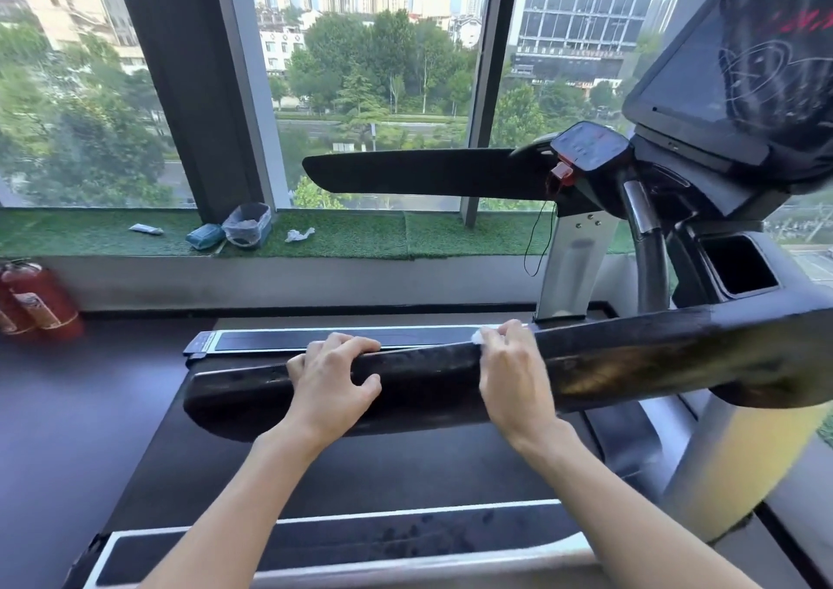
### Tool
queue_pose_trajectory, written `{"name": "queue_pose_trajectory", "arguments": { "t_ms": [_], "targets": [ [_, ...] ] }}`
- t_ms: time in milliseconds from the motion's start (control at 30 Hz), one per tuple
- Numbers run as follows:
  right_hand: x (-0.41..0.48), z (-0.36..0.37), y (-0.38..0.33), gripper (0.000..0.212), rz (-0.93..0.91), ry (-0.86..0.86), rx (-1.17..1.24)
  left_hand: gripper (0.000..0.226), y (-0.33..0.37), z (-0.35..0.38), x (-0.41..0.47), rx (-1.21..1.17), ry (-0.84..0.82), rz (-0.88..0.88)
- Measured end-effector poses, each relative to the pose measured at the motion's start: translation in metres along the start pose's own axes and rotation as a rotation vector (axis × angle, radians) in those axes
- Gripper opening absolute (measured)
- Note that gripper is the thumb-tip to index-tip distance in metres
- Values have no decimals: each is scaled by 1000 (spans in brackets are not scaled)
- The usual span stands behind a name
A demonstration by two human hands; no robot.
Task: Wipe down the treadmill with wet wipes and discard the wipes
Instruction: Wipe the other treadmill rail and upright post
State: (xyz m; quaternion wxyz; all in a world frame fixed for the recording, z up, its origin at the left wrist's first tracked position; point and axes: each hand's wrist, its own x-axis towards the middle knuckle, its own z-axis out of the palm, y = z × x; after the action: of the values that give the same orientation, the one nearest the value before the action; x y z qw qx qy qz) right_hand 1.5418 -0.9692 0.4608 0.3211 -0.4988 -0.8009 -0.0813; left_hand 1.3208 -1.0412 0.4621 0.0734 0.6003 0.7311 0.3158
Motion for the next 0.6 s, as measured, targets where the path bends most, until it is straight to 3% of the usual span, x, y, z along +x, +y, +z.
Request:
{"name": "queue_pose_trajectory", "arguments": {
  "t_ms": [67,167,400,600],
  "targets": [
    [-6,-2,-15,24,-63,-78,187,37,16,7,3,-24,-34,55],
    [-6,-16,1,19,60,-30,411,36,51,20,9,-105,-82,149],
    [-3,-68,149,15,420,297,228,32,134,60,30,-216,-174,268],
    [-6,-83,246,23,589,332,145,30,182,102,44,-195,-230,233]
  ]
}}
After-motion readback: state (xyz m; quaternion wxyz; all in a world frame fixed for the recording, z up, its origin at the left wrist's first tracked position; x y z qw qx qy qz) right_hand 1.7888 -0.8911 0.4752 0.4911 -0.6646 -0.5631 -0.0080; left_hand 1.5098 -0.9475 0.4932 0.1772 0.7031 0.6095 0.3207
